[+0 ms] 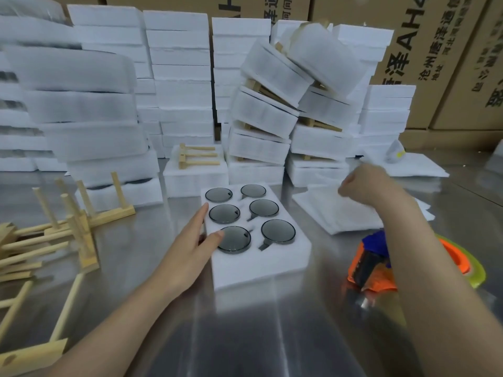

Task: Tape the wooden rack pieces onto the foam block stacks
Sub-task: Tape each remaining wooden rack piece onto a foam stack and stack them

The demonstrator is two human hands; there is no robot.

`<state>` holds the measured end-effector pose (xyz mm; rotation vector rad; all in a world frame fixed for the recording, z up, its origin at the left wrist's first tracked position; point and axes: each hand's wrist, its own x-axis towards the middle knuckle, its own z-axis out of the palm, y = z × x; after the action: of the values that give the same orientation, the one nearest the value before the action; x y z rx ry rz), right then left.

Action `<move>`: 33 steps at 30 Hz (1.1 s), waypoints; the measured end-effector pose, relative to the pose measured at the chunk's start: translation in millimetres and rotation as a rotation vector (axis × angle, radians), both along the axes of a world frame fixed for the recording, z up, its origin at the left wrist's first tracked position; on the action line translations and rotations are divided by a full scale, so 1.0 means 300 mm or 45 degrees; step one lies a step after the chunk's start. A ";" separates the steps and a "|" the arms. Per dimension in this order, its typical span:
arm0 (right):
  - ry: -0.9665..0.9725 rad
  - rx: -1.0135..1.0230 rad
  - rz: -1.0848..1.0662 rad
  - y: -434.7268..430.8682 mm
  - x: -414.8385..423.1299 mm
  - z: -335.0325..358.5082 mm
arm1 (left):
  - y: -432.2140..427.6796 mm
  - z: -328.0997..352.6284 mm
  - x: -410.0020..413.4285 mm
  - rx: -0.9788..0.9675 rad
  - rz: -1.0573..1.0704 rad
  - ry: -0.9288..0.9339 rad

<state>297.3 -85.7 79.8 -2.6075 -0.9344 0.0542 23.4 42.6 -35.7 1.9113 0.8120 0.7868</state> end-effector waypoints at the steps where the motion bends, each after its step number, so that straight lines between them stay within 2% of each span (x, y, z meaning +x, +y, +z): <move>1: -0.069 0.137 -0.016 -0.010 -0.026 0.034 | -0.001 0.002 -0.001 0.004 0.002 0.010; 5: -0.596 0.793 0.078 -0.042 -0.181 0.125 | 0.001 -0.001 -0.005 0.015 -0.014 0.008; 7: -0.775 1.104 0.353 -0.053 -0.304 0.100 | -0.005 0.008 0.002 -0.034 -0.013 -0.032; 8: -0.820 1.180 0.535 -0.059 -0.360 0.064 | -0.011 0.017 0.006 -0.113 -0.015 -0.098; 9: -0.856 1.171 0.708 -0.065 -0.403 0.014 | -0.022 0.031 0.010 -0.204 -0.018 -0.181; 11: -0.858 0.861 0.970 -0.074 -0.433 -0.104 | -0.031 0.039 0.014 -0.355 -0.046 -0.353; 13: -0.702 0.443 1.172 -0.080 -0.395 -0.165 | -0.032 0.047 0.015 -0.411 -0.074 -0.382; 14: -0.522 0.410 1.207 -0.084 -0.371 -0.175 | -0.041 0.051 0.011 -0.382 -0.055 -0.359; 16: 0.017 0.616 1.150 -0.084 -0.349 -0.165 | -0.055 0.059 0.007 -0.303 -0.015 -0.322; 17: 0.195 0.766 1.089 -0.075 -0.341 -0.167 | -0.059 0.060 0.008 -0.298 -0.010 -0.315; 18: 0.256 0.883 1.002 -0.061 -0.338 -0.176 | -0.062 0.061 0.008 -0.315 -0.017 -0.316; 19: 0.216 0.914 0.886 -0.043 -0.334 -0.192 | -0.068 0.063 0.004 -0.329 -0.033 -0.323; 21: 0.182 0.787 0.650 -0.017 -0.328 -0.229 | -0.074 0.059 -0.003 -0.323 -0.049 -0.308; 22: 0.267 0.718 0.573 -0.010 -0.327 -0.241 | -0.073 0.055 -0.006 -0.321 -0.041 -0.310; 24: 0.437 0.712 0.494 0.001 -0.324 -0.253 | -0.079 0.061 -0.008 -0.402 -0.015 -0.366; 26: 0.425 0.802 0.476 0.005 -0.323 -0.249 | -0.077 0.063 -0.005 -0.466 -0.019 -0.423; 28: 0.427 1.032 0.506 -0.002 -0.322 -0.236 | -0.075 0.074 -0.006 -0.343 -0.027 -0.512; 30: 0.281 1.286 0.536 -0.017 -0.328 -0.223 | -0.079 0.094 -0.015 -0.089 0.067 -0.620; 31: 0.157 1.406 0.532 -0.019 -0.334 -0.217 | -0.079 0.107 -0.024 0.138 0.149 -0.640; 33: 0.031 1.663 0.499 -0.027 -0.360 -0.200 | -0.084 0.137 -0.045 0.769 0.282 -0.564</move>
<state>189.2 -93.9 19.9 -1.2165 -0.9668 -0.3149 9.9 17.4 5.3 2.0455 0.5442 1.6712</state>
